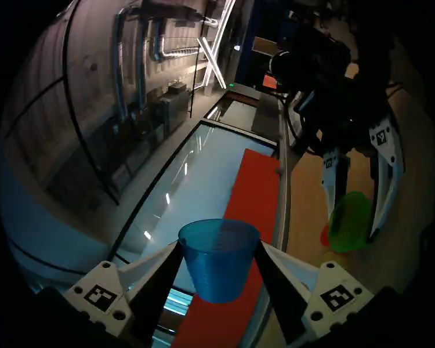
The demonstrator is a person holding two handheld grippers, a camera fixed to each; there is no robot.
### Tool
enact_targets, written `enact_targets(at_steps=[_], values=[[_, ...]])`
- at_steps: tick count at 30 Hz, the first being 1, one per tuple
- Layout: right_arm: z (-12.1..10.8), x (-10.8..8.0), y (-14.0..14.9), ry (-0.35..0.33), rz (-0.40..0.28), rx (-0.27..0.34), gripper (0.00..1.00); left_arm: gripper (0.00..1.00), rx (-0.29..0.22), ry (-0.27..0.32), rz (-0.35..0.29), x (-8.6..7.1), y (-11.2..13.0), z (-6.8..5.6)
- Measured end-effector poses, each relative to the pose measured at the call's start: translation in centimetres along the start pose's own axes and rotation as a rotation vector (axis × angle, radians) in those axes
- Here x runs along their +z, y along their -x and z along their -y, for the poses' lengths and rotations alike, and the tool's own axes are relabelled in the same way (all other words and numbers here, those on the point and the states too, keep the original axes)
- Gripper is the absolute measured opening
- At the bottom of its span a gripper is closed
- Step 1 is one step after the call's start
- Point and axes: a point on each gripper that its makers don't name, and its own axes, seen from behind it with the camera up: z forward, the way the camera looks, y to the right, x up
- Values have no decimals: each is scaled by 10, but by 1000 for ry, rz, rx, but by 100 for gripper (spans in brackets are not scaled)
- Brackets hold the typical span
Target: Pour water
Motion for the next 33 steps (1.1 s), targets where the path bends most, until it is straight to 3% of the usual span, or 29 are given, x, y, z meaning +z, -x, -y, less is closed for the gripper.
enact_targets(at_steps=[6,15,23,33], values=[[-2,-2,-3,4,-6,0,90,85,-181,-6,22,0,13,0],[-1,-5,-8,7,-14,-4,90,85,-396,4,37,-2,20,-7],[-1,-7,-10,10,-16,-9,90,85,-613,-9,48,0,30,1],[0,-9,-13,11,-24,-12,90,85,-937,-16,70,4,44,8]])
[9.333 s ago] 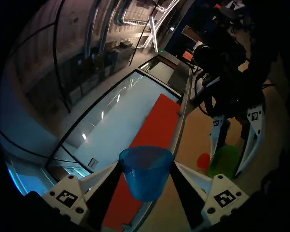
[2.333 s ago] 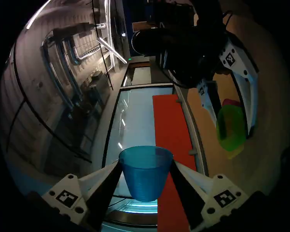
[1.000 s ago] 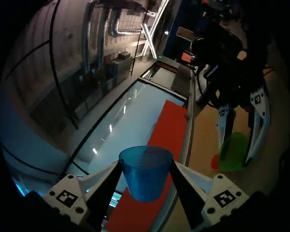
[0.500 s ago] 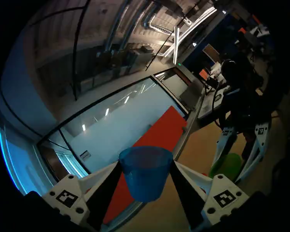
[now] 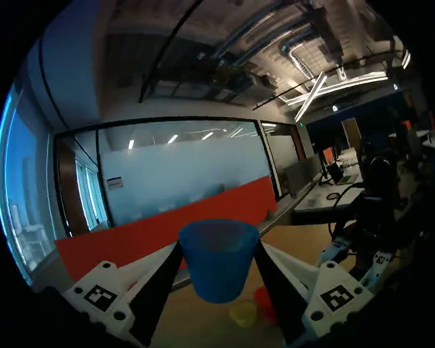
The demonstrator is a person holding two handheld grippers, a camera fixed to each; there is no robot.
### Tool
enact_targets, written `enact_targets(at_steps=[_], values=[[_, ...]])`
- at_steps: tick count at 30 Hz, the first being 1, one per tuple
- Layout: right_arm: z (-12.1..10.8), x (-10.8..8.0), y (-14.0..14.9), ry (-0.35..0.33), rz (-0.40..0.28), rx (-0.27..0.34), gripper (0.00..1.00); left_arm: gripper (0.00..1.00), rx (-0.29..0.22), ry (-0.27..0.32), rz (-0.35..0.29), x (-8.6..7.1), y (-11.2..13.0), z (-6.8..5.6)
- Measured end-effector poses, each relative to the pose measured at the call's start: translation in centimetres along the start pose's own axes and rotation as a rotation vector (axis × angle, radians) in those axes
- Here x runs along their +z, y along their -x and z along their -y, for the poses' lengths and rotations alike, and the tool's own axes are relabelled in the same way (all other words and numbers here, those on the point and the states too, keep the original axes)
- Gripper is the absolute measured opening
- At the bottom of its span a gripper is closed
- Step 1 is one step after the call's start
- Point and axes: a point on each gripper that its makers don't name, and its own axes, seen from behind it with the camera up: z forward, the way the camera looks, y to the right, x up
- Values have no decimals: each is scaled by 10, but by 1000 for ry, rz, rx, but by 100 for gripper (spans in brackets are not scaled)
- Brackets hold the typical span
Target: Pour water
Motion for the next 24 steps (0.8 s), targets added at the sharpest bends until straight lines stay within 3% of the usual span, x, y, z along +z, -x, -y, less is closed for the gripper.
enact_targets(at_steps=[12,24], values=[[-1,-4,-3,6,-1,-3,90,85,-190,-10,9,2,6,4],[-2,-9,-3,18,7,-2,90,85,-195,-43,28,-4,18,17]])
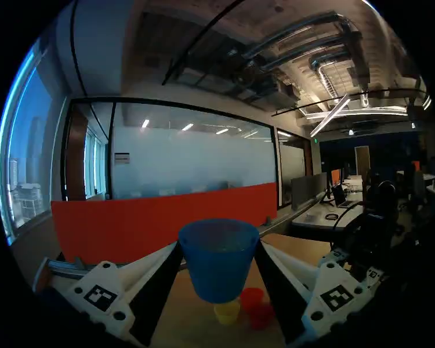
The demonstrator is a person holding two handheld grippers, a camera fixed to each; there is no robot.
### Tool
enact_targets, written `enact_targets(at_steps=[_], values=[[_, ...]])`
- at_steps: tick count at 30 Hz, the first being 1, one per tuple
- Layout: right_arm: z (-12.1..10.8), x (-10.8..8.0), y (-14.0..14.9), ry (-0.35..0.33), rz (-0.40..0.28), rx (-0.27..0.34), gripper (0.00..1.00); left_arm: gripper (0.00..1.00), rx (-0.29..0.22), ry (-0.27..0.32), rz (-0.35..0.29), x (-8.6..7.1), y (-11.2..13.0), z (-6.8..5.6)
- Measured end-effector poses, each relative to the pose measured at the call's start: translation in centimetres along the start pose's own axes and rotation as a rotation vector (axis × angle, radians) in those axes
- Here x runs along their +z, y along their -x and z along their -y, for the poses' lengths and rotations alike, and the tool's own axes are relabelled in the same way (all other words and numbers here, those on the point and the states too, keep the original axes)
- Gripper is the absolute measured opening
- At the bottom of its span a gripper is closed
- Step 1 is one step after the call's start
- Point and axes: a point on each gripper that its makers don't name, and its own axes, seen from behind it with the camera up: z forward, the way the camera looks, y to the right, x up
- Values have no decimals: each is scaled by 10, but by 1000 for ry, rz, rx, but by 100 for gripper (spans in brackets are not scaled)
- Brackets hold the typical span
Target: Pour water
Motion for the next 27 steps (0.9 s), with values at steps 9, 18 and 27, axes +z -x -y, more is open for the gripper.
enact_targets(at_steps=[9,18,27], values=[[-11,-12,0,35,14,4,90,85,-10,-10,35,-13,21,7],[-27,-32,-1,79,27,18,90,85,-33,-9,67,-27,48,8],[-46,-50,0,120,35,25,90,85,-15,22,111,-36,81,-1]])
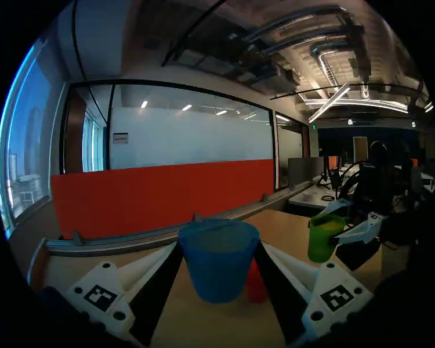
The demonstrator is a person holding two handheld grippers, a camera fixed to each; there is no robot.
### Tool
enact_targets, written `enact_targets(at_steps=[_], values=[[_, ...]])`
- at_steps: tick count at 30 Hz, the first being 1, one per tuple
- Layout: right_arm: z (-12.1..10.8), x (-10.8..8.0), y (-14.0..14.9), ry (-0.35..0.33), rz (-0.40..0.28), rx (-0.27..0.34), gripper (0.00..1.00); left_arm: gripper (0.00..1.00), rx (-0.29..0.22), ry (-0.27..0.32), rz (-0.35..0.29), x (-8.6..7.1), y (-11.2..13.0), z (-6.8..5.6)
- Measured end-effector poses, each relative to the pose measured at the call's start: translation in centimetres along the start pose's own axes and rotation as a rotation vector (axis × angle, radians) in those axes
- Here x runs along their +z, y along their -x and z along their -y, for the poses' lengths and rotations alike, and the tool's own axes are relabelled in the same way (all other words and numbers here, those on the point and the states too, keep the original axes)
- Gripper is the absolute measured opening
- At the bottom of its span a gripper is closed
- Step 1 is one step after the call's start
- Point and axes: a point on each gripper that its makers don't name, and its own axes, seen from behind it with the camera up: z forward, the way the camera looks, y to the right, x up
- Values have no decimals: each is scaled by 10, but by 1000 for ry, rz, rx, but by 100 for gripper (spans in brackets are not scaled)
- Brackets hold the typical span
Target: Pour water
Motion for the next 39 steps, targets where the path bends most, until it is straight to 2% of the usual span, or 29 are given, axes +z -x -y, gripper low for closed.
enact_targets(at_steps=[6,15,39], values=[[-4,-5,2,5,2,12,90,85,6,8,26,-2,17,-4],[-3,-7,11,-5,26,16,90,86,14,21,101,-1,50,-7],[4,-7,35,-38,101,11,91,86,55,69,236,-4,102,-19]])
